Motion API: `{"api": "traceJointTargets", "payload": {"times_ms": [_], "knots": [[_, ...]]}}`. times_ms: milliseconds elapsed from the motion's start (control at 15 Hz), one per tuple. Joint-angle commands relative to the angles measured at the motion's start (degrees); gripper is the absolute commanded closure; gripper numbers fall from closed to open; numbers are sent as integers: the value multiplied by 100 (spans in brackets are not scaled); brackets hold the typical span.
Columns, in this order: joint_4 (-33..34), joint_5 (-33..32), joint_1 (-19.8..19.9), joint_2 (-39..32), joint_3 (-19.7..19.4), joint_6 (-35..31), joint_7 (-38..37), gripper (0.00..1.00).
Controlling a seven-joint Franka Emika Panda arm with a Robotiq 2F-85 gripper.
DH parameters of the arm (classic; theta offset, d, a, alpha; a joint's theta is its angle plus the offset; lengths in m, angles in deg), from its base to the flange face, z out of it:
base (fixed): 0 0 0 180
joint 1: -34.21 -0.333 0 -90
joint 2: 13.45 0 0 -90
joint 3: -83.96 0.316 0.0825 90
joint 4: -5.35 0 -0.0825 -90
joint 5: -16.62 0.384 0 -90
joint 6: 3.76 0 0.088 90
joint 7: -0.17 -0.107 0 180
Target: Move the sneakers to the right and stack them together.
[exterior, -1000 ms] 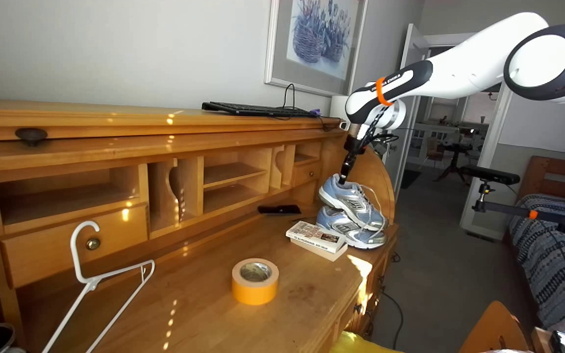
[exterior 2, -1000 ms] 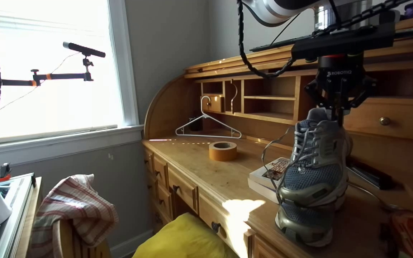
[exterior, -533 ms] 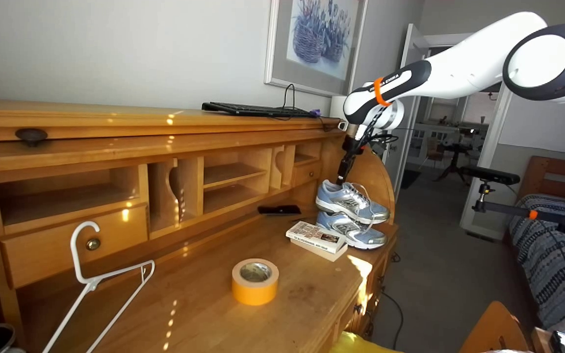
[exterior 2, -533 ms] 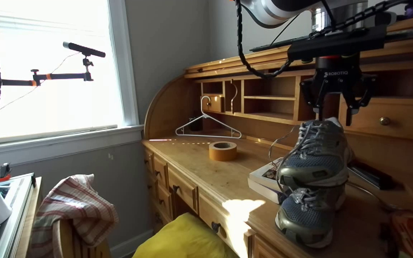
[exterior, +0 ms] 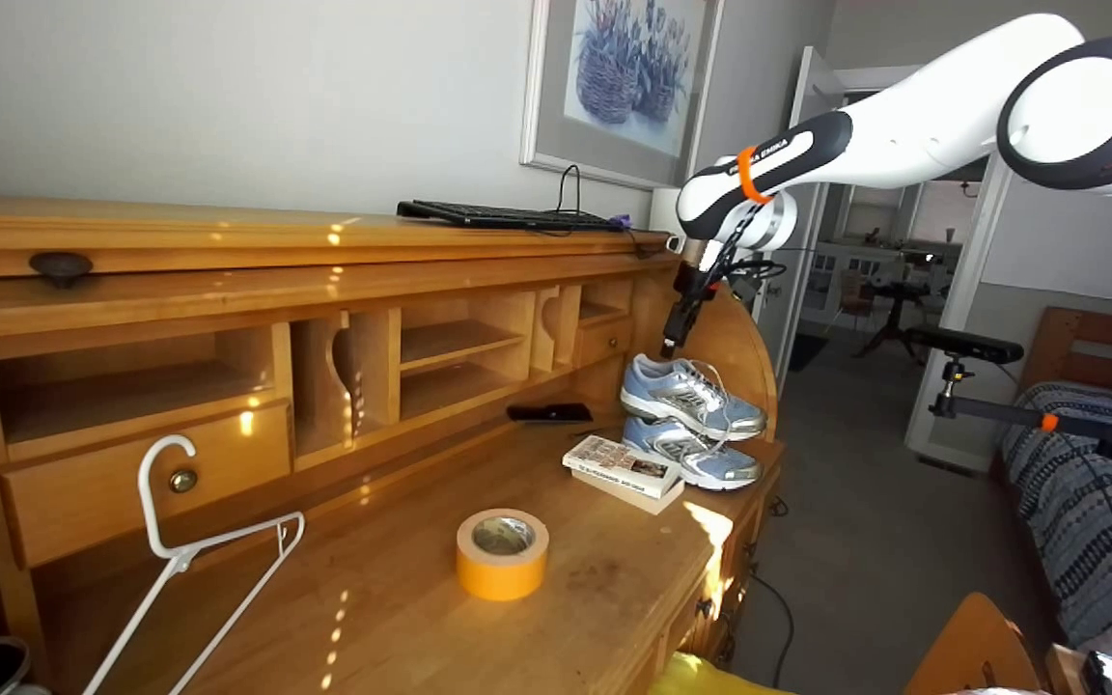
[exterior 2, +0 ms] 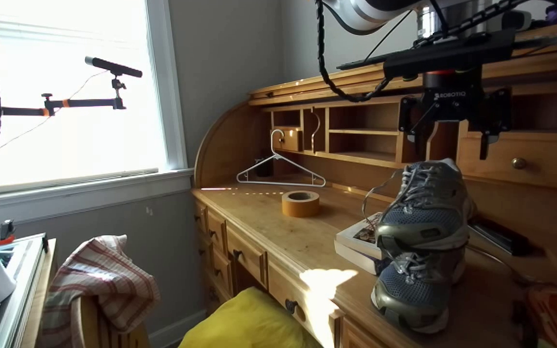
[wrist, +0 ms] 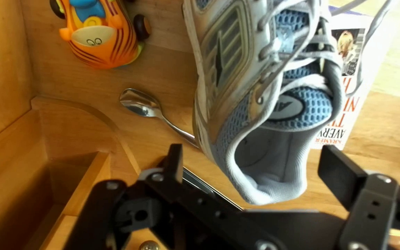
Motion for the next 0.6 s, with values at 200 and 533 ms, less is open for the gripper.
{"api": "traceJointTargets", "payload": {"times_ms": [200, 533], "knots": [[-1265, -181, -407, 1084, -97, -164, -516, 0], [-2094, -918, -1055, 1748, -442, -261, -2246, 0]]}}
